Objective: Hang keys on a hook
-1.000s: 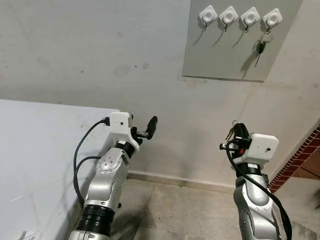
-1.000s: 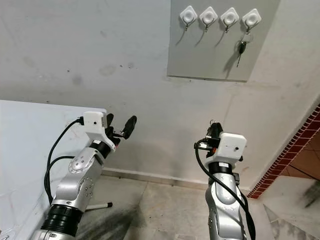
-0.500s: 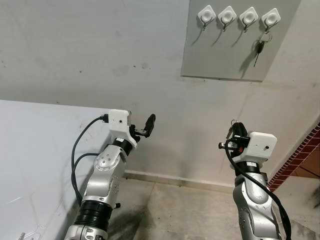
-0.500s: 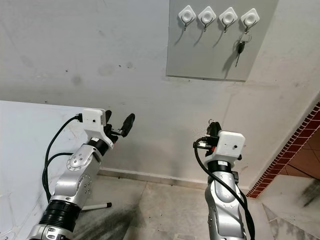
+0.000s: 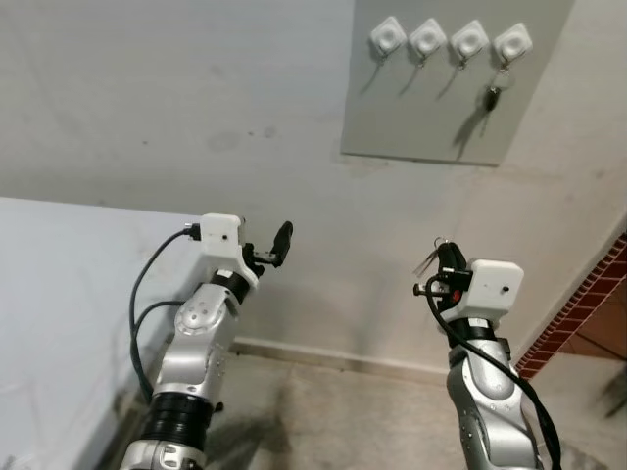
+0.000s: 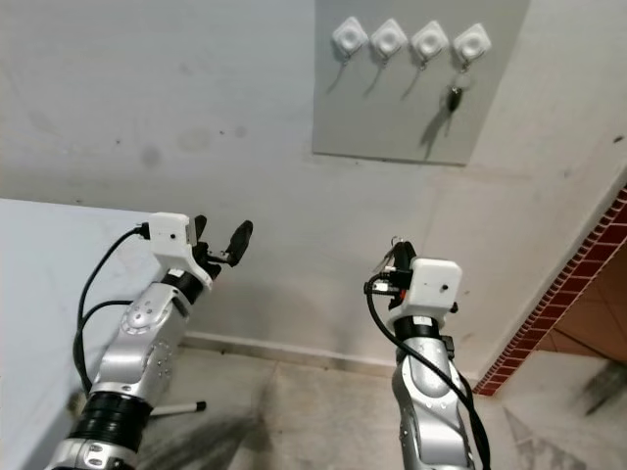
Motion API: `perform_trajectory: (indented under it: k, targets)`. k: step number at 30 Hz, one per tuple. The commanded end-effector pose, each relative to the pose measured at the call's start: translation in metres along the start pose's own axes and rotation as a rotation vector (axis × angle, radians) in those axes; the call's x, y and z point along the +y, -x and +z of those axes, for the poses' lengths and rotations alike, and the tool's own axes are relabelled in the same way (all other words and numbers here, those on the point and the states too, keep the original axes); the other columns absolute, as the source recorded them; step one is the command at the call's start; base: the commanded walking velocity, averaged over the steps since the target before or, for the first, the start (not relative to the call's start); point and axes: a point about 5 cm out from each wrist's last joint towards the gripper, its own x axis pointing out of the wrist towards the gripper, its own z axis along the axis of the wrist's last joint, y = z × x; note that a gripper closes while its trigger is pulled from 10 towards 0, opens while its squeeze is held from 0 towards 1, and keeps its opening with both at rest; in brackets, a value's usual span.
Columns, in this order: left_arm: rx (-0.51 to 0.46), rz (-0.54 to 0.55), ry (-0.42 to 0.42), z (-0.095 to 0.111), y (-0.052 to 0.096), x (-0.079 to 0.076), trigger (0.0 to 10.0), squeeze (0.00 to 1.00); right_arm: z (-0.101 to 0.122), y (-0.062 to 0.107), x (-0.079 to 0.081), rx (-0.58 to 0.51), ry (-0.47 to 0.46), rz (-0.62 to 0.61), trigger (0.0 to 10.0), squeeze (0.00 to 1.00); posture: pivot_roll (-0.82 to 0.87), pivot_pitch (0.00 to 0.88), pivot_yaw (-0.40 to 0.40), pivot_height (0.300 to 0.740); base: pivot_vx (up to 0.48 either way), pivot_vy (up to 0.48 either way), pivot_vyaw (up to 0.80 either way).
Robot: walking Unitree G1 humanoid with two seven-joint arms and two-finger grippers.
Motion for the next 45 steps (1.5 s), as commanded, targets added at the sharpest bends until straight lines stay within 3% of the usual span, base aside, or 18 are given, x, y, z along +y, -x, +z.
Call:
perform_trajectory:
  k: [1,15,29,45]
  targets:
    - [-0.005,0.021,-0.016,0.0034,0.0012,0.0063,10.0,0.0,0.0032,-0.0005,0.0028,-0.009,-0.005,0.005,10.0,0.0,-0.06,0.0,-0.004,0.74,0.0,-0.379,0.0]
    - [0.012,0.094,0.012,0.0011,0.0008,0.0081,10.0,0.0,0.004,-0.0013,0.0043,-0.005,-0.006,0.019,10.0,0.0,-0.06,0.0,-0.011,0.74,0.0,-0.143,0.0]
    - [0.005,0.079,0.031,0.002,0.001,0.004,10.0,0.0,0.0055,-0.0009,0.0021,-0.003,-0.003,0.02,10.0,0.0,-0.06,0.001,-0.017,0.74,0.0,0.0,0.0]
    - [-0.003,0.057,0.008,0.0058,-0.0003,0.0028,10.0,0.0,0.0059,-0.0029,0.0029,-0.006,-0.009,0.009,10.0,0.0,-0.06,0.007,-0.013,0.74,0.383,0.0,0.0]
